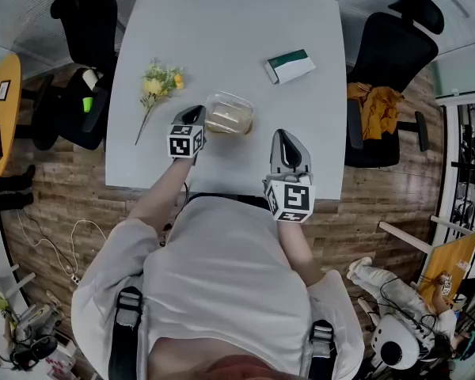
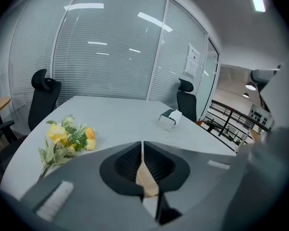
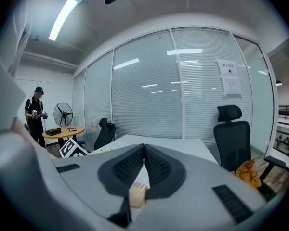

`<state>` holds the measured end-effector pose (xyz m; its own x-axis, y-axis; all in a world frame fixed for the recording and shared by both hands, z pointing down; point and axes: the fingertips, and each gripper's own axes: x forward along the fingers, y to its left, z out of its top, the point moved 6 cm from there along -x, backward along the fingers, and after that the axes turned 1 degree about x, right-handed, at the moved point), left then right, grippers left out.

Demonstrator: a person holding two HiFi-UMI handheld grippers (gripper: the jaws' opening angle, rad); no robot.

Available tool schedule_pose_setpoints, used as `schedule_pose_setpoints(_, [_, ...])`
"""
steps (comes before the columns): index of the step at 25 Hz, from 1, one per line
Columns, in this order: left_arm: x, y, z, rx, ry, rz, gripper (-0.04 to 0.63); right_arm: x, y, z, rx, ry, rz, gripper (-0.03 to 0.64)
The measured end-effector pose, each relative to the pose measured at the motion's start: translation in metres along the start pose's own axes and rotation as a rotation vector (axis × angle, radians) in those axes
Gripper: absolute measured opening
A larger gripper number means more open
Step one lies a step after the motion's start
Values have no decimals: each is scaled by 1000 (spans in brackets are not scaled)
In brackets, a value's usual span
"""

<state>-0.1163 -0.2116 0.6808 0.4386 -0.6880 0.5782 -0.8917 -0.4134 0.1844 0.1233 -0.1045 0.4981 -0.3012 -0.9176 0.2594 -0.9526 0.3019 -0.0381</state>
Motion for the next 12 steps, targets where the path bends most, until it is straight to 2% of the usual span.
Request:
schedule_pose_setpoints(6, [-19, -7, 28, -6, -113, -6, 23, 0, 2, 1, -6, -13, 8, 9])
schedule_pose_setpoints(12, [-52, -18, 61, 49, -229, -17, 25, -8, 9, 5, -15, -27, 15, 9])
